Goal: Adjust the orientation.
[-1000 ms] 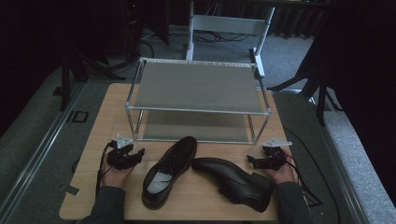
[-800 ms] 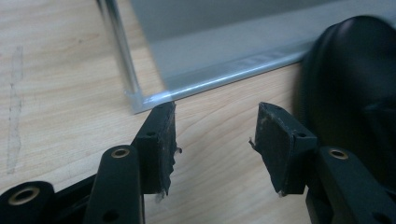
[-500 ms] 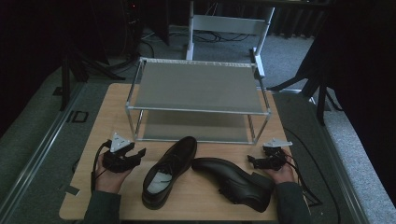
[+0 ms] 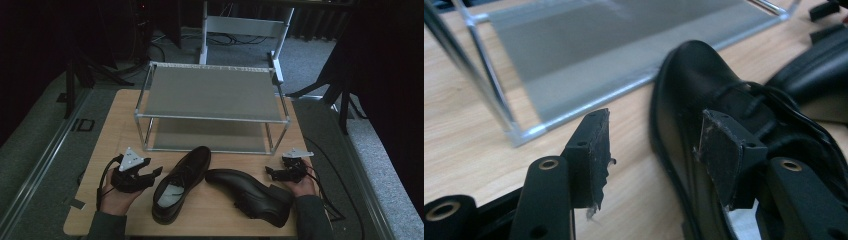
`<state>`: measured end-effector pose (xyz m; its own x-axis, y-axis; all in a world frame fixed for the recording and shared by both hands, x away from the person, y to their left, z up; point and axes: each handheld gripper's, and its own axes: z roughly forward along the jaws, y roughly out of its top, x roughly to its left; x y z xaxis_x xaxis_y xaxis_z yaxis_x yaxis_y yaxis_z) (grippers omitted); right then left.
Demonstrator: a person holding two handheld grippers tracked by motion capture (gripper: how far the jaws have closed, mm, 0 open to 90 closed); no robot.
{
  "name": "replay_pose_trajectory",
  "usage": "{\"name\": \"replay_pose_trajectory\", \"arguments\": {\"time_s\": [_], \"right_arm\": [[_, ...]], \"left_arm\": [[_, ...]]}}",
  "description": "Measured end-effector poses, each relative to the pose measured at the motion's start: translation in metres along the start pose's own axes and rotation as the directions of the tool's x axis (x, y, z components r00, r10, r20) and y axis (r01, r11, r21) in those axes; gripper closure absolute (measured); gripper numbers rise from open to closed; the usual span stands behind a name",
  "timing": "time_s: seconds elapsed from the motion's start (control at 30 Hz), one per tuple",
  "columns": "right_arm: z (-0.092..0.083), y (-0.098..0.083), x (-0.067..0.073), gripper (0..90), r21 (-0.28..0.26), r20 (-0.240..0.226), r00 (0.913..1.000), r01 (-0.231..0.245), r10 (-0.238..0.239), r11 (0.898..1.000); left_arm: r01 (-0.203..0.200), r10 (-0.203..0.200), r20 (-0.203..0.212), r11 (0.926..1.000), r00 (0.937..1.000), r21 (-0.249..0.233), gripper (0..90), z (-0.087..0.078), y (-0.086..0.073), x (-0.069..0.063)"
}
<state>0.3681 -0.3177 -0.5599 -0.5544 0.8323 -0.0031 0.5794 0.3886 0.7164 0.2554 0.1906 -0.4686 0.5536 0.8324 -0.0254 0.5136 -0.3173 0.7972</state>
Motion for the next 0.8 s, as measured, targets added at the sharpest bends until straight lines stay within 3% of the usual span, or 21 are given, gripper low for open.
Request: {"name": "replay_pose_trajectory", "arguments": {"time_s": [0.33,0.8], "right_arm": [[0.000,0.000,0.000,11.7,0.000,0.003,1.0000,-0.005,0.005,1.000],[0.000,0.000,-0.001,11.7,-0.001,0.006,1.0000,-0.005,0.005,1.000]], "left_arm": [[-0.043,0.041,0.060,0.9982,0.9974,0.043,45.5,0.008,-0.005,-0.013],[-0.085,0.075,0.119,0.9936,0.9901,0.074,45.2,0.012,-0.011,-0.018]]}}
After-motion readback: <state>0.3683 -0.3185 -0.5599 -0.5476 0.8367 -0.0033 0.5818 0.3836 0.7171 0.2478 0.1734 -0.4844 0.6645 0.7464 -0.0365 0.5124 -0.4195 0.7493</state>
